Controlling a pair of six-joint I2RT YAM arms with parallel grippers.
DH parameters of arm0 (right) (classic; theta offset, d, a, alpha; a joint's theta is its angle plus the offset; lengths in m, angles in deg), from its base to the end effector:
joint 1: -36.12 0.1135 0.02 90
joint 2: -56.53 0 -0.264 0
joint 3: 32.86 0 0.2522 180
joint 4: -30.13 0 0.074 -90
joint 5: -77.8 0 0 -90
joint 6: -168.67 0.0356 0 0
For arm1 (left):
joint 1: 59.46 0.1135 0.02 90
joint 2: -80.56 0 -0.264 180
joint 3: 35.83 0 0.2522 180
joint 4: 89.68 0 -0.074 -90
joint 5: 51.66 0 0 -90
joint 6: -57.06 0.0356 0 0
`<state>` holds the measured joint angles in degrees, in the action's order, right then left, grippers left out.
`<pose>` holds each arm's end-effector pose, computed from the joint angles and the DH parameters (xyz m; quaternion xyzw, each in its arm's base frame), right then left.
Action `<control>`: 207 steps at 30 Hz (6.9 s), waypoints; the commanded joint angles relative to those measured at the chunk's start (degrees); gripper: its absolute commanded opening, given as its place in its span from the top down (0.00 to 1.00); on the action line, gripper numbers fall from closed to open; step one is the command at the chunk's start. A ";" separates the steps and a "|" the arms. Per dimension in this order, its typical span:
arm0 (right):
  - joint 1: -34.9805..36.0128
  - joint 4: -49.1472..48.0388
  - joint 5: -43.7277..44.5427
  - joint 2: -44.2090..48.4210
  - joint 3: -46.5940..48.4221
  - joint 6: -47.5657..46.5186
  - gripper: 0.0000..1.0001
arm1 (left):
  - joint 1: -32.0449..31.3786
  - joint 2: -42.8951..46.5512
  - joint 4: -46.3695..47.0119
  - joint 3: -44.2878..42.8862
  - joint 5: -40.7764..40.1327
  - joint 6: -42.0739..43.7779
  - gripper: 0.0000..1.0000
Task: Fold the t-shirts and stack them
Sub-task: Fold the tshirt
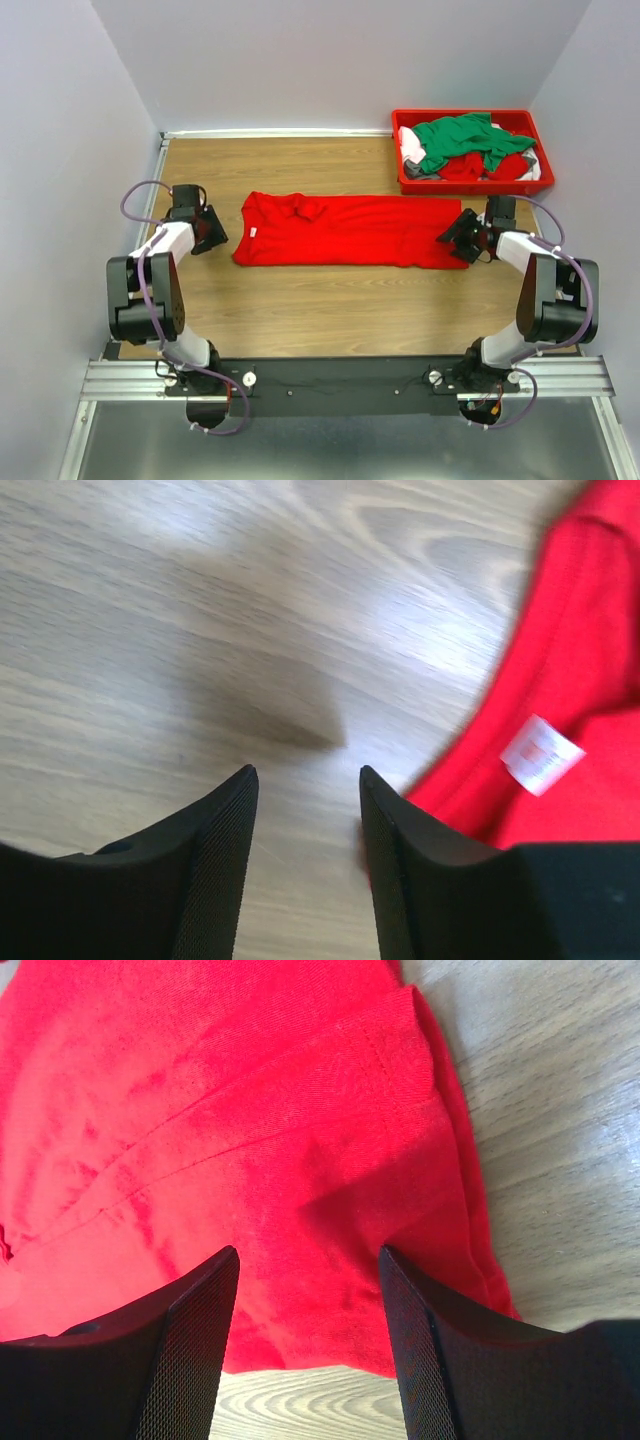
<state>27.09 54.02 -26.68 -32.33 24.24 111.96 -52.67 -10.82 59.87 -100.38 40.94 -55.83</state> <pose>0.2882 -0.0368 0.1551 0.3074 0.8973 0.1793 0.2611 0.3086 0.0351 0.1714 -0.2395 0.9289 -0.0610 0.2758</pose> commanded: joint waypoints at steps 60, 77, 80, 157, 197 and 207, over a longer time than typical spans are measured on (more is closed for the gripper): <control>-0.81 8.59 20.63 -4.13 7.03 -4.91 0.30 | -34.21 -2.75 -18.02 -5.81 -21.21 -4.17 0.56; -1.33 8.59 21.34 -3.95 6.77 -5.09 0.30 | -30.08 -4.51 -21.99 -9.24 -33.09 -2.51 0.57; -1.25 8.59 21.34 -3.95 6.77 -5.26 0.30 | -28.50 -5.13 -21.02 -9.16 -32.12 -1.19 0.57; 34.09 -52.49 -13.47 -37.35 18.37 38.24 0.61 | -23.66 -19.37 16.42 -15.66 14.72 -15.60 0.45; 34.17 -52.76 -15.05 -36.47 18.28 37.54 0.89 | -24.19 -24.20 16.34 -20.05 15.25 -18.41 0.58; 34.17 -52.76 -14.88 -35.77 17.84 37.19 0.89 | -24.36 -24.03 16.16 -19.97 15.08 -18.68 1.00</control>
<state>60.81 2.81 -41.39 -68.00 41.50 149.80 -76.74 -34.33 76.51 -119.65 55.56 -74.52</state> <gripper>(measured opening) 0.115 0.069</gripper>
